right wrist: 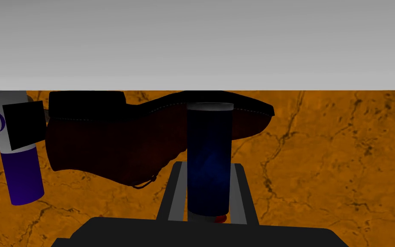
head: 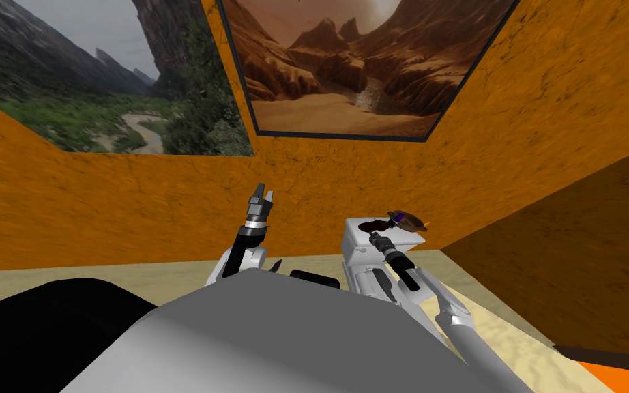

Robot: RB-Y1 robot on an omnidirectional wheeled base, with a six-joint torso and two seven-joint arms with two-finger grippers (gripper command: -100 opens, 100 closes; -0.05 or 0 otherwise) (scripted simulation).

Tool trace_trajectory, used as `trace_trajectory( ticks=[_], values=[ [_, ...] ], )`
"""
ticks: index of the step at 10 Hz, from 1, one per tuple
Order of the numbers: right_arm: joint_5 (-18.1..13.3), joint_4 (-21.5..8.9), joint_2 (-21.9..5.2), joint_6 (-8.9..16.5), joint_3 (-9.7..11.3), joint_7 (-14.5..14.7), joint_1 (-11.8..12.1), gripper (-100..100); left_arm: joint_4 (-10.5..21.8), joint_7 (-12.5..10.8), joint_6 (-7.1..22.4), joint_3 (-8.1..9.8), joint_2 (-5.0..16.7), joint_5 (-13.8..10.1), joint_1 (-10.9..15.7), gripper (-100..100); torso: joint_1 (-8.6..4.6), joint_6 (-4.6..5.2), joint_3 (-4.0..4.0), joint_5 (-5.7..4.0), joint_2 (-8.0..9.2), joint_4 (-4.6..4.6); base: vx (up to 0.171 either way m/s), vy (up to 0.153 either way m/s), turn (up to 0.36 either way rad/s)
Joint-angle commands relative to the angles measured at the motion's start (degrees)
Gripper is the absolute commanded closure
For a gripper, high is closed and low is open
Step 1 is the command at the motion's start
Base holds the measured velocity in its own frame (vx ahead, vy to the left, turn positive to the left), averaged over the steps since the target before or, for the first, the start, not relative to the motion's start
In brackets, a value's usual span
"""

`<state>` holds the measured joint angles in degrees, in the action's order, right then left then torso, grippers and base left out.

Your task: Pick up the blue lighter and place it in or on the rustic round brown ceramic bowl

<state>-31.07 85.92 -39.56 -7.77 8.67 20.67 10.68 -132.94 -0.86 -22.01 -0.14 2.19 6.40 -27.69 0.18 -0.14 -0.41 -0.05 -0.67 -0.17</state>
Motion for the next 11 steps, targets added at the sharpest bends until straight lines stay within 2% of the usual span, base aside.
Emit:
trace_trajectory(
  ticks=[1, 3, 4, 5, 6, 7, 11],
  values=[
    [1.0, -0.6, -1.1, -2.9, 0.3, 0.6, 0.1, 100, 0.0, 0.0, 0.0, 0.0, 0.0, 0.0, 0.0, 0, 0.0, 0.0, 0.0, 0.0, 0.0, 0.0, 0.059, 0.071, -0.172],
    [1.9, -1.0, -2.2, -4.9, 0.6, 0.9, 0.3, 100, 0.0, 0.0, 0.0, 0.01, 0.0, 0.0, 0.0, 0, -0.08, 0.1, 0.0, 0.0, -0.01, 0.0, 0.081, 0.076, -0.208],
    [2.9, -1.4, -3.3, -7.0, 1.0, 1.3, 0.5, 100, 0.0, 0.0, 0.0, 0.0, 0.0, 0.0, 0.0, 0, -0.09, 0.0, 0.0, -0.02, 0.01, 0.0, 0.069, 0.081, -0.218],
    [2.4, -1.3, -2.7, -5.8, 0.8, 1.1, 0.4, 100, 0.0, 0.0, 0.0, 0.0, 0.0, 0.0, 0.0, 0, -0.07, 0.07, 0.01, -0.01, 0.02, 0.0, 0.032, 0.045, -0.067],
    [2.5, -1.4, -2.8, -6.2, 0.8, 1.2, 0.5, 0, 0.0, 0.0, 0.0, 0.0, 0.0, 0.0, 0.0, 0, -0.18, -0.02, 0.06, -0.04, 0.1, 0.02, 0.004, 0.008, 0.011],
    [3.8, -1.2, -4.4, -5.5, 1.7, 1.0, 0.2, 100, 0.0, 0.0, 0.0, 0.01, 0.0, 0.0, 0.0, 0, -0.3, 0.0, 0.1, -0.06, 0.18, 0.04, 0.036, 0.025, 0.022],
    [7.2, -0.6, -9.7, -4.1, 3.9, -0.1, -0.5, 100, 0.0, 0.0, 0.0, 0.01, 0.0, 0.0, 0.0, 0, -0.32, -0.05, -0.02, -0.05, -0.06, 0.01, 0.066, 0.018, 0.036]
  ],
)
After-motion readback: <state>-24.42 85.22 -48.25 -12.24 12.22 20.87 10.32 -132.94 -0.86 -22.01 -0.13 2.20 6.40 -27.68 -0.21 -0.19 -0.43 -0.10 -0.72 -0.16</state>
